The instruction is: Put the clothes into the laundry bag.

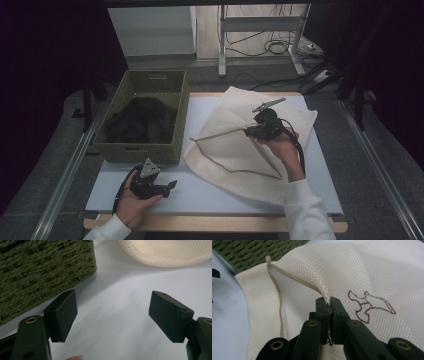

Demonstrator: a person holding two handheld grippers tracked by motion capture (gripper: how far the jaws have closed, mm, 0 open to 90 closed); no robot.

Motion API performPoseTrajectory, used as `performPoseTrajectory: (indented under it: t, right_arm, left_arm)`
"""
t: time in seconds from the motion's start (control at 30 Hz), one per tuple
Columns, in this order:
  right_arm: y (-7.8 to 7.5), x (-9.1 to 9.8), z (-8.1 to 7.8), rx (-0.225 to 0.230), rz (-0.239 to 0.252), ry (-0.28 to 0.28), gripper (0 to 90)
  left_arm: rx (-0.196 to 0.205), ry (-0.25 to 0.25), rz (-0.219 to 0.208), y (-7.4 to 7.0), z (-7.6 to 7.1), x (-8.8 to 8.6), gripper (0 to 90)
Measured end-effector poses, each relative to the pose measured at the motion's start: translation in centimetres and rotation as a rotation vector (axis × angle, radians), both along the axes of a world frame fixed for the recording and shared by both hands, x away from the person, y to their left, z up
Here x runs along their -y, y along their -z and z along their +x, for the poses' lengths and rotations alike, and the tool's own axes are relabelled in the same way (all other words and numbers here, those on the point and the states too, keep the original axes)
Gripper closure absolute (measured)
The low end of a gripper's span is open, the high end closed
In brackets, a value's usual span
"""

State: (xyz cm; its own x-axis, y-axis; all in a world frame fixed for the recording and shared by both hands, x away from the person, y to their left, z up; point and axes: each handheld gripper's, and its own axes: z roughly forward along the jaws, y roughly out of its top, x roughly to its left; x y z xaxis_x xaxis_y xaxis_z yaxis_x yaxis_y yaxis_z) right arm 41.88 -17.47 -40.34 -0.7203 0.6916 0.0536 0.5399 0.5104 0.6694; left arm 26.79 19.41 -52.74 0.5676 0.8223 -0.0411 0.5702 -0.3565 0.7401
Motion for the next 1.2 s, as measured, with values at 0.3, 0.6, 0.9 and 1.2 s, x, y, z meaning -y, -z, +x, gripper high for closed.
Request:
performPoseTrajectory:
  t: [0.3, 0.6, 0.9, 1.2]
  right_arm:
    - [-1.5, 0.3, 0.3, 0.032, 0.028, 0.002, 86.9]
    - [-2.8, 1.0, 0.9, 0.072, 0.077, 0.011, 86.9]
    - [-2.6, 1.4, 0.8, 0.067, 0.082, 0.018, 86.8]
    - [-2.4, 1.5, 0.8, 0.065, 0.079, 0.017, 86.8]
  left_arm:
    - [0.004, -0.005, 0.01, 0.1, 0.1, 0.0, 22.4]
    - [0.007, -0.016, 0.016, 0.1, 0.1, 0.1, 22.3]
    - [0.012, -0.007, 0.008, -0.1, 0.0, 0.1, 22.3]
    - [0.033, -0.003, -0.019, -0.5, -0.2, 0.0, 23.7]
